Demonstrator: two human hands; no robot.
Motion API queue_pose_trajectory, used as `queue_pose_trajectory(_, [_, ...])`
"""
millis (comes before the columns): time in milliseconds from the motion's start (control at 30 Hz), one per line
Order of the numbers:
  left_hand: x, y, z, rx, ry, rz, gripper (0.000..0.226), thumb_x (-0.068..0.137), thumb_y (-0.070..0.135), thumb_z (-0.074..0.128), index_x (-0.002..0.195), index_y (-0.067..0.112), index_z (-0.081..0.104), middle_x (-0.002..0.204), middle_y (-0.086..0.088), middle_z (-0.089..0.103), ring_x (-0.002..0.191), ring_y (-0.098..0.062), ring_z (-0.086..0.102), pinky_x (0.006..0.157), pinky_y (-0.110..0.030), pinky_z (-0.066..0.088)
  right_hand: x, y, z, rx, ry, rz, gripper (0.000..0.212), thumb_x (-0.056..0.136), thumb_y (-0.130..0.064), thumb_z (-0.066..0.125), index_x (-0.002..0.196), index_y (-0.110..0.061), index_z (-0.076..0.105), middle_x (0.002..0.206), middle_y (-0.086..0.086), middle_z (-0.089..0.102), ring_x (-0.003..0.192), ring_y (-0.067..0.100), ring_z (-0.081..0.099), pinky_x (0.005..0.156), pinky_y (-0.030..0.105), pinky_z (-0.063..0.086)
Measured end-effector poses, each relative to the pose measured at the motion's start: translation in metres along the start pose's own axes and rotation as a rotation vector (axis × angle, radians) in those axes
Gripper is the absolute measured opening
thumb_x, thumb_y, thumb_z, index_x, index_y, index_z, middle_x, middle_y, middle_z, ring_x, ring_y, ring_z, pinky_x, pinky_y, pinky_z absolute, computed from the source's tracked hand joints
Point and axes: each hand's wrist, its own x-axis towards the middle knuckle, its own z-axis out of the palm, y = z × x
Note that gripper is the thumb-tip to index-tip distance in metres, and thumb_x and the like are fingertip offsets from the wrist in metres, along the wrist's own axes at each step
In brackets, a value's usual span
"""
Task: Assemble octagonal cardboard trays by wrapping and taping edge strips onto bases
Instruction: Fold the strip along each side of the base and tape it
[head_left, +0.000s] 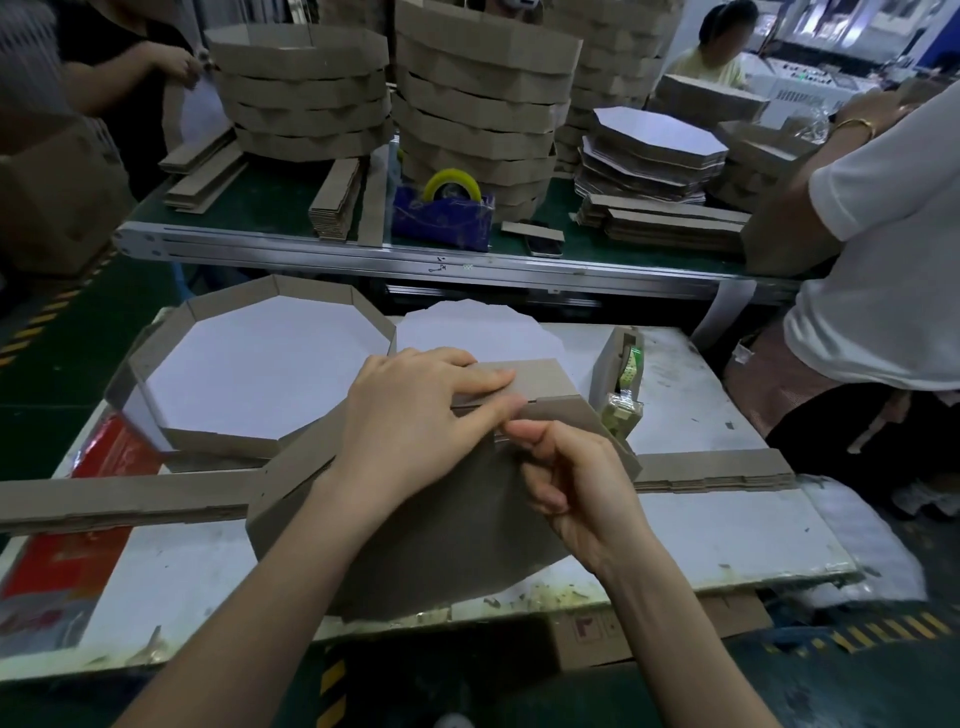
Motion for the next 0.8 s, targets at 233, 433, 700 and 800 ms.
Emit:
queue_pose_trajectory(233, [0.005, -0.013, -0.004, 0.074, 0.039, 0.028, 0.053, 0.083, 0.07, 0.036, 0.119, 0.045, 0.066, 0.109, 0.016, 0.068, 0.095, -0.016, 0.06, 0.073, -0.03, 0.033, -0.006, 0.02, -0.012, -0.185, 0.218, -0.119, 0.037, 0.079, -0.003, 0.043, 0.062, -0.005, 0.077, 0.078, 0.051, 0.051, 0.04, 0.011, 0.03, 0.052, 0.027, 0.026])
queue_pose_trajectory(433, [0.009, -0.015, -0.004, 0.155, -0.071, 0.086, 0.058, 0.082, 0.07, 0.038, 0.131, 0.046, 0.055, 0.113, 0.019, 0.063, 0.099, -0.013, 0.056, 0.073, -0.031, 0.032, 0.02, -0.034, -0.039, -0.173, 0.326, -0.483, 0.036, 0.076, -0.006, 0.044, 0.054, -0.016, 0.072, 0.055, 0.031, 0.047, 0.041, 0.013, 0.037, 0.053, 0.023, 0.04])
queue_pose_trajectory(700, [0.004, -0.017, -0.002, 0.188, -0.039, 0.108, 0.055, 0.083, 0.069, 0.051, 0.131, 0.042, 0.057, 0.116, 0.01, 0.066, 0.1, -0.021, 0.061, 0.075, -0.035, 0.042, 0.13, -0.024, -0.122, -0.312, 0.728, -0.104, 0.028, 0.101, -0.01, 0.043, 0.113, -0.013, 0.067, 0.114, 0.006, 0.06, 0.083, 0.021, 0.057, 0.058, 0.027, 0.05])
queue_pose_trajectory(800, [0.001, -0.021, -0.004, 0.187, -0.035, 0.102, 0.058, 0.078, 0.067, 0.052, 0.13, 0.042, 0.058, 0.117, 0.009, 0.067, 0.098, -0.021, 0.062, 0.074, -0.035, 0.042, 0.162, -0.009, -0.156, -0.288, 0.716, 0.137, 0.034, 0.102, -0.008, 0.044, 0.134, -0.008, 0.054, 0.126, 0.014, 0.054, 0.104, 0.035, 0.059, 0.068, 0.04, 0.055])
